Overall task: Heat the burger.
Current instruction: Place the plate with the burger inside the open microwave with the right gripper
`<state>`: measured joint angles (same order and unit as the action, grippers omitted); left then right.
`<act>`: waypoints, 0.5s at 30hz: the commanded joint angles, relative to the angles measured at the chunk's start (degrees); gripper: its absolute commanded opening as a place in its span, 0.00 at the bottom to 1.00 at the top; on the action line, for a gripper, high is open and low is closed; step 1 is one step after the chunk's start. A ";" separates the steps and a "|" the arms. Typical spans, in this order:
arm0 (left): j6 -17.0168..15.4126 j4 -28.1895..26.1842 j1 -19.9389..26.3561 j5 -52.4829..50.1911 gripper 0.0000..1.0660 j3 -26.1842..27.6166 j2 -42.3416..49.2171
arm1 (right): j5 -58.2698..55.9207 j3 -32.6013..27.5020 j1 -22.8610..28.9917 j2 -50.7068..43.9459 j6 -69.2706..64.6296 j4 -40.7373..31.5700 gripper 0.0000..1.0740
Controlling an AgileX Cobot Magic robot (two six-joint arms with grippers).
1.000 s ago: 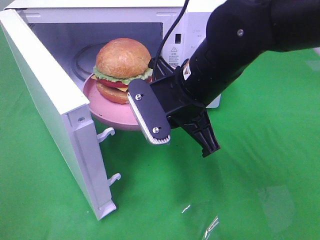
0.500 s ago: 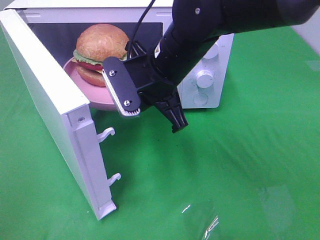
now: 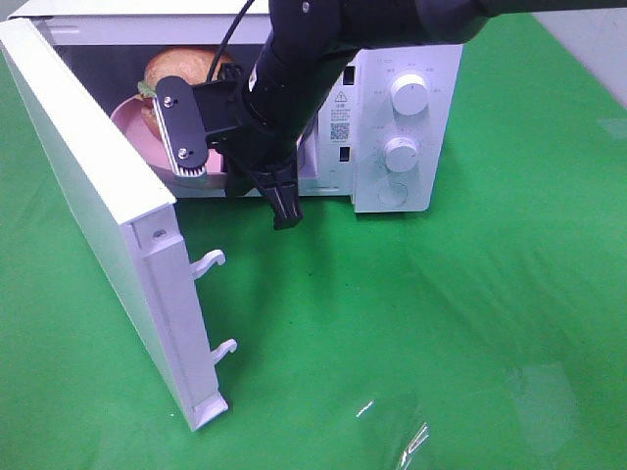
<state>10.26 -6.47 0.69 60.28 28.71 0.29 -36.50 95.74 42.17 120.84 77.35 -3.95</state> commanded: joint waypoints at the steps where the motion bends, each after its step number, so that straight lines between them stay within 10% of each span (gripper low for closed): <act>1: -0.29 -0.11 0.06 -0.69 0.00 -0.17 1.20 | 0.74 4.41 -0.17 1.43 -3.32 2.41 0.00; 15: -0.29 -0.11 0.06 -0.69 0.00 -0.17 1.20 | -3.21 18.96 -0.17 13.24 -21.31 14.44 0.00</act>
<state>10.26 -6.47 0.69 60.28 28.71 0.29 -43.43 113.10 42.17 134.24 57.58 8.42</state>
